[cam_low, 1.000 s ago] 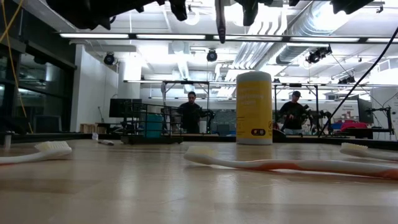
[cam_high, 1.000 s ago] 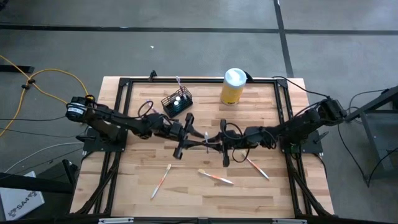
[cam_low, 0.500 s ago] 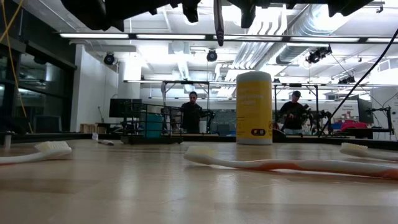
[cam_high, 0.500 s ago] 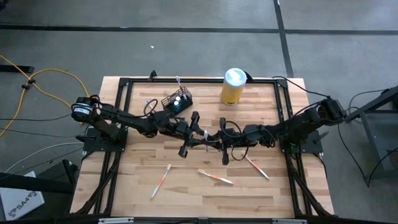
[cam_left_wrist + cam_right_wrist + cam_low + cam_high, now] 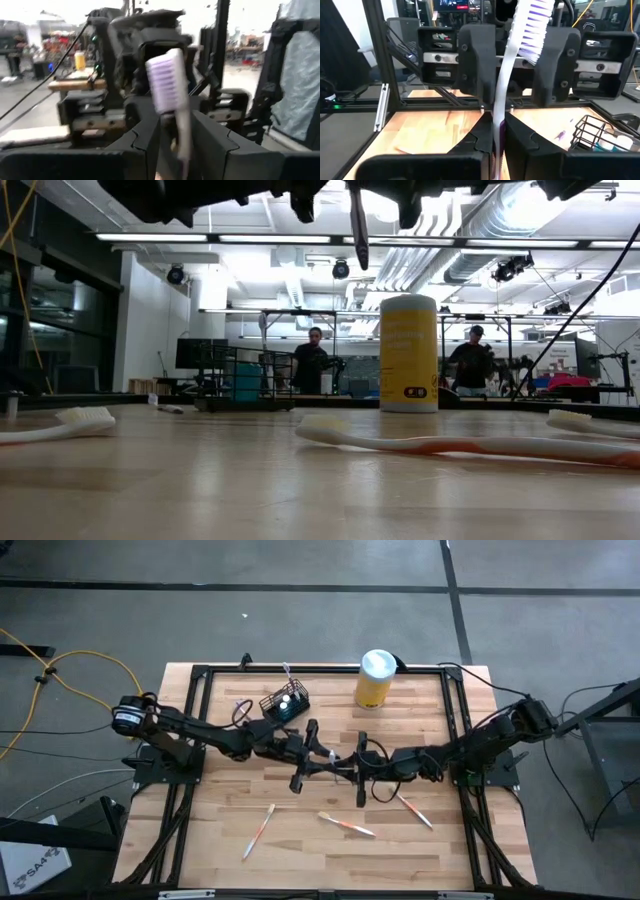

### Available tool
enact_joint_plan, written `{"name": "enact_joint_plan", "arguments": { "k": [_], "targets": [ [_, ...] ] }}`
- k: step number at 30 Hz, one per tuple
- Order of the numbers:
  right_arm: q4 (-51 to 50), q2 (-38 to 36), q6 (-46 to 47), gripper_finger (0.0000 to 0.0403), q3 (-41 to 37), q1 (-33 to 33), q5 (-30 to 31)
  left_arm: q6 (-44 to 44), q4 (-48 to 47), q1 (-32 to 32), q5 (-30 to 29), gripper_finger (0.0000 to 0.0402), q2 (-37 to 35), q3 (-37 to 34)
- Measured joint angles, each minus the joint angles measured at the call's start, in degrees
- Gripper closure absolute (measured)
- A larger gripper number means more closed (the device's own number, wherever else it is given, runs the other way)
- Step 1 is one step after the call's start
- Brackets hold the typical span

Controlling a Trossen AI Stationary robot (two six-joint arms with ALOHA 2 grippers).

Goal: Pick & Place toothbrushing station
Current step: Put the bottom purple toothbrush into the right section of the wire organizer

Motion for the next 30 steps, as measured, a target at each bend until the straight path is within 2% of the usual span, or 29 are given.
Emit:
{"name": "enact_joint_plan", "arguments": {
  "k": [15, 24, 30],
  "targets": [
    [-0.6, 0.0, 0.1, 0.0387, 0.0, 0.3, 0.5, -0.9, -8.7, 0.0, -2.3, 0.0304, -4.4, 0.0],
    [-0.4, 0.0, 0.8, 0.0387, 0.0, 0.3, 0.5, -1.3, -8.8, 0.0, -2.4, 0.0304, -4.4, 0.0],
    [-0.3, 0.0, 0.9, 0.0387, 0.0, 0.3, 0.5, -1.3, -8.5, 0.0, -2.3, 0.0324, -4.4, 0.0]
  ]
}}
